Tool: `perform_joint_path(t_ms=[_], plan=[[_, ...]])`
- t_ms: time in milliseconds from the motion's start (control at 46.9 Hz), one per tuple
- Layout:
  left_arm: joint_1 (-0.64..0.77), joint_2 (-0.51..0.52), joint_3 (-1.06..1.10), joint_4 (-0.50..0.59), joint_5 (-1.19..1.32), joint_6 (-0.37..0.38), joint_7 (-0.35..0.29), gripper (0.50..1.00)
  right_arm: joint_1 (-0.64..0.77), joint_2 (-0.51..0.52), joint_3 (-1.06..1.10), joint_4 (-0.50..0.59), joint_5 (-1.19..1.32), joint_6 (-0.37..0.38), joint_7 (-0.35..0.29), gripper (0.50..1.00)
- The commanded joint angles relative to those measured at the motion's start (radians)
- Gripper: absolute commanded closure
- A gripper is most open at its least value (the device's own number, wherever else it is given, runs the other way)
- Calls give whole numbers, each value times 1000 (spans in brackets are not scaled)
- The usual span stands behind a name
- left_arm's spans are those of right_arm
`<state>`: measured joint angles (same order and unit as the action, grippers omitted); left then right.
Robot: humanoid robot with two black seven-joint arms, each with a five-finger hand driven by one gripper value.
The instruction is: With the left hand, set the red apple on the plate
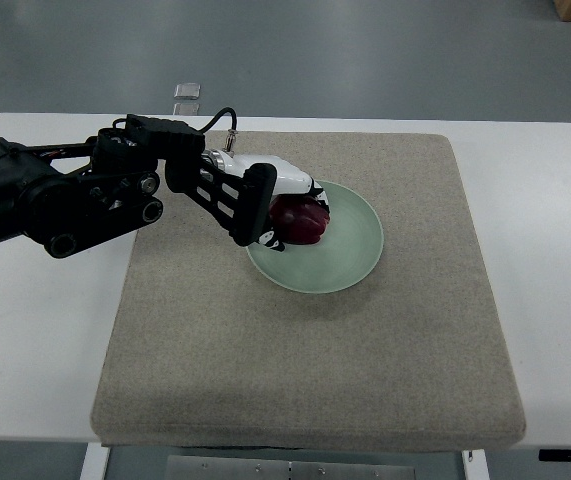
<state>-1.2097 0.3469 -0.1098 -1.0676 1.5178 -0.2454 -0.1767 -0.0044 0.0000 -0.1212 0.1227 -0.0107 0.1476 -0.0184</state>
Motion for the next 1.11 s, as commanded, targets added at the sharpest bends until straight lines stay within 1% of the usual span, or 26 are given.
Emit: perform_joint_path(t_ms=[0, 64, 128, 192, 448, 704, 790, 960, 1088], plan=[[9, -2, -1, 0, -2, 0, 0, 626, 0, 0, 0, 0, 0, 0, 0, 536], [12, -2, -1, -2, -7, 0, 0, 542, 0, 0, 0, 0, 0, 0, 0, 536], [13, -2, -1, -3, -10, 0, 0, 534, 0, 0, 0, 0, 0, 0, 0, 536], [13, -2, -1, -3, -15, 0, 0, 508, 0, 0, 0, 0, 0, 1, 0, 536], [-2, 12, -27, -22, -45, -2, -3, 506, 0, 0, 0, 0, 0, 1, 0, 538], [-28, 104, -110, -22, -319, -15, -3, 504, 0, 0, 0, 0, 0, 0, 0, 536], [-37, 115, -120, 6, -451, -14, -3, 504, 0, 0, 0, 0, 0, 0, 0, 536], [-13, 133, -165, 121, -702, -12, -1, 504, 0, 0, 0, 0, 0, 0, 0, 536], [15, 162, -172, 132, -820, -12, 0, 504, 0, 0, 0, 0, 0, 0, 0, 536]])
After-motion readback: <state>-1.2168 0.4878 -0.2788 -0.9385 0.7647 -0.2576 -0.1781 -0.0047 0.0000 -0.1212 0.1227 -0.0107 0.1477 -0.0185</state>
